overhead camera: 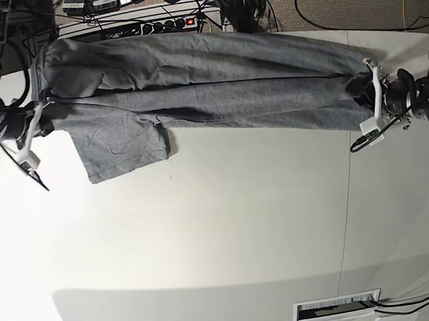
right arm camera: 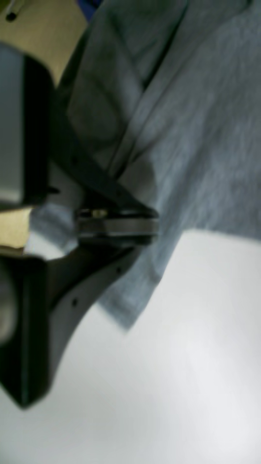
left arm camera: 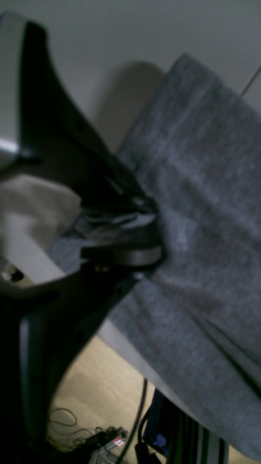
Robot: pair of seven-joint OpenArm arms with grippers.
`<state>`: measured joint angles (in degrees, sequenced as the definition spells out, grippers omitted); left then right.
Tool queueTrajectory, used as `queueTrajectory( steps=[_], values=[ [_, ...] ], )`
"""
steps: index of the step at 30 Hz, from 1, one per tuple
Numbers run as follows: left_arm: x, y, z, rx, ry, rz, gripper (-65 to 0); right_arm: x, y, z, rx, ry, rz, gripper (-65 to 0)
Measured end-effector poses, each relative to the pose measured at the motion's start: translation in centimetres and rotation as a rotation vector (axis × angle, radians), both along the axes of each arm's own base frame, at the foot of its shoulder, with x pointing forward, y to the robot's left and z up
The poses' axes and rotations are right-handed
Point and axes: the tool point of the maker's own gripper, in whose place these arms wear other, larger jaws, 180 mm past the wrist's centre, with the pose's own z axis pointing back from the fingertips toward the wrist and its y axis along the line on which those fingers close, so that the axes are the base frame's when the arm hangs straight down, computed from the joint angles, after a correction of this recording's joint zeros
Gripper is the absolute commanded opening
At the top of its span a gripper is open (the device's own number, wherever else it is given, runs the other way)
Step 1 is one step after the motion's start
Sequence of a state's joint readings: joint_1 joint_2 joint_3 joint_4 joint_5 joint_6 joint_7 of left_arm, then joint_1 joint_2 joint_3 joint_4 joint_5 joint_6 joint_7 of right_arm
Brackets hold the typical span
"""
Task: Fold the T-shirt properly
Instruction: 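Lower the folded edge onto the shirt and release both grippers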
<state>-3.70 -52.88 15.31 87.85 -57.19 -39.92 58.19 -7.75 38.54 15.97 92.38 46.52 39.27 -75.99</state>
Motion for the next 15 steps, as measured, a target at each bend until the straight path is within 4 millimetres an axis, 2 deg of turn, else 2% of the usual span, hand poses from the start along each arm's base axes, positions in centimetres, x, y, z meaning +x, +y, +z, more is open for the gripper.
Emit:
queueTrajectory(
  steps=[2, 6, 15],
  values=[
    [0.0, -0.1, 0.0, -0.003, -0.001, 0.000, -47.8, -0.4, 1.1, -1.0, 0.033, 0.009, -0.007, -65.0],
    [-0.1, 0.1, -0.2, 0.011, -0.005, -0.004, -47.8, -2.2, 1.0, -3.9, 0.007, 0.064, -0.041, -65.0],
    [0.3, 0.7, -0.9, 0.028, -0.039, 0.009, -47.8, -0.6, -0.5, -5.5, 0.062, -0.044, -0.100, -65.0]
  ],
)
